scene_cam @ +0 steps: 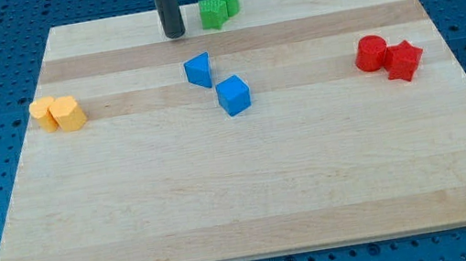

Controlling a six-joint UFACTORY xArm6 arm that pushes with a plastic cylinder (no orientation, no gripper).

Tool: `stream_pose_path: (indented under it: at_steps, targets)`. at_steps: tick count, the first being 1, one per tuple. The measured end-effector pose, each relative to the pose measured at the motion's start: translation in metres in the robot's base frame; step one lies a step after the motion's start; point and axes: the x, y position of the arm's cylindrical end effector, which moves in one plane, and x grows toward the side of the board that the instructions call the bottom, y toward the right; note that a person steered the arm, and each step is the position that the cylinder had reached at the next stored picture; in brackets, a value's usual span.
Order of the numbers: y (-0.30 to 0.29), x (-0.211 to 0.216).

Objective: Move the blue triangle right to the blue cube

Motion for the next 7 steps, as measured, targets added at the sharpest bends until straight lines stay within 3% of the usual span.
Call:
stream_pose_path:
  at_steps: [4, 6, 7]
  targets:
    - [0.079, 0.003]
    - [0.03, 0.024]
    - [0.004, 0.012]
